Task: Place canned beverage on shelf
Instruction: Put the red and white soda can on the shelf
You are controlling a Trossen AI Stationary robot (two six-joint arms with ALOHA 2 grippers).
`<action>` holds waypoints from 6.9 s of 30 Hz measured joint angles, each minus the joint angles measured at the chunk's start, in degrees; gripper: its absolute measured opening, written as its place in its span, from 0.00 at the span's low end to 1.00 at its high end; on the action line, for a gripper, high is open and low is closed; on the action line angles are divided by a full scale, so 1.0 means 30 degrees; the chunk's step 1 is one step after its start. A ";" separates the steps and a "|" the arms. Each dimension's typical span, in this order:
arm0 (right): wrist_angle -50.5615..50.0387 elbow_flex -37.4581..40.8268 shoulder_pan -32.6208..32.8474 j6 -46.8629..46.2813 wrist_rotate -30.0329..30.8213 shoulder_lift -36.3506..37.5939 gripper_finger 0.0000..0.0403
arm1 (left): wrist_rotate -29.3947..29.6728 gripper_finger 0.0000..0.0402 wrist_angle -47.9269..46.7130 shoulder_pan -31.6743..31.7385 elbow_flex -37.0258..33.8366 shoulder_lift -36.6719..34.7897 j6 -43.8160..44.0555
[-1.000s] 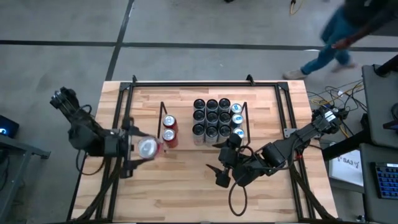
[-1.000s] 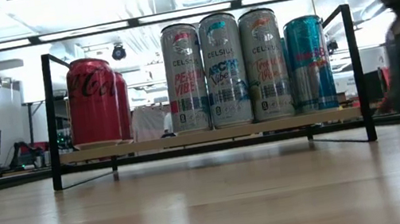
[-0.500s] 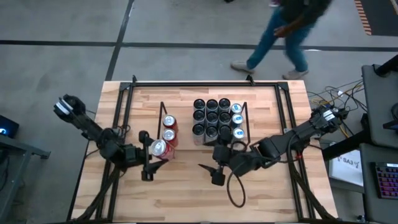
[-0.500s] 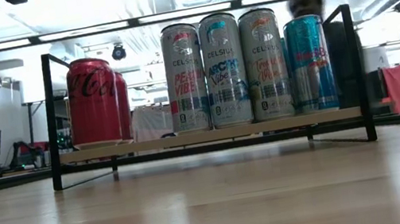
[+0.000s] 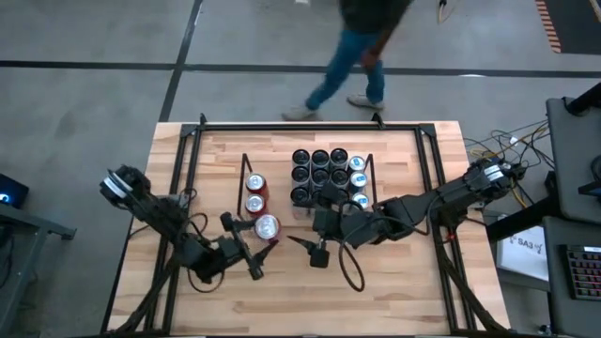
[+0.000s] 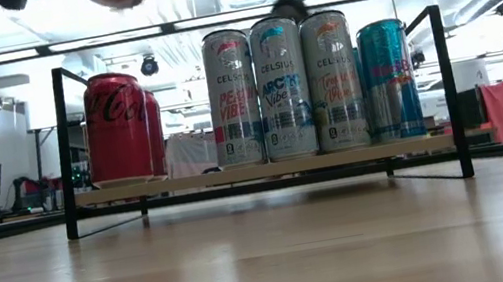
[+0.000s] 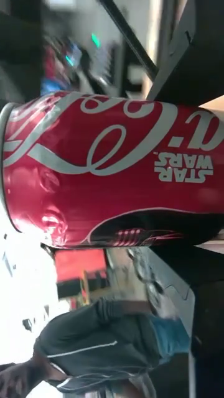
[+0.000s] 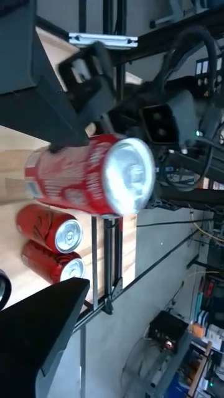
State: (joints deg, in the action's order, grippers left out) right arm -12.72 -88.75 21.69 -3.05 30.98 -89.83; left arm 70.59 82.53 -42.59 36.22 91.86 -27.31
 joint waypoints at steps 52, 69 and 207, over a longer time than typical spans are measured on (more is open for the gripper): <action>-0.0721 0.0007 0.0058 0.0565 0.0154 -0.0091 0.88 | 0.5863 0.72 -0.0143 0.3150 0.1752 0.9118 0.8088; -0.2237 -0.0007 -0.0377 0.1043 -0.1038 -0.0882 0.88 | 0.5923 0.72 -0.0120 0.1479 0.4672 0.9118 0.2987; -1.3215 -1.0542 -0.3391 0.1233 -0.3970 -0.6881 0.75 | -0.1611 0.90 -0.1775 -0.2375 -0.4725 -1.1166 -0.3905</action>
State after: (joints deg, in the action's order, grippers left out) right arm -52.36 -120.38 11.52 0.65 19.07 -110.48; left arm 65.76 77.21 -49.71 22.04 58.37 -39.03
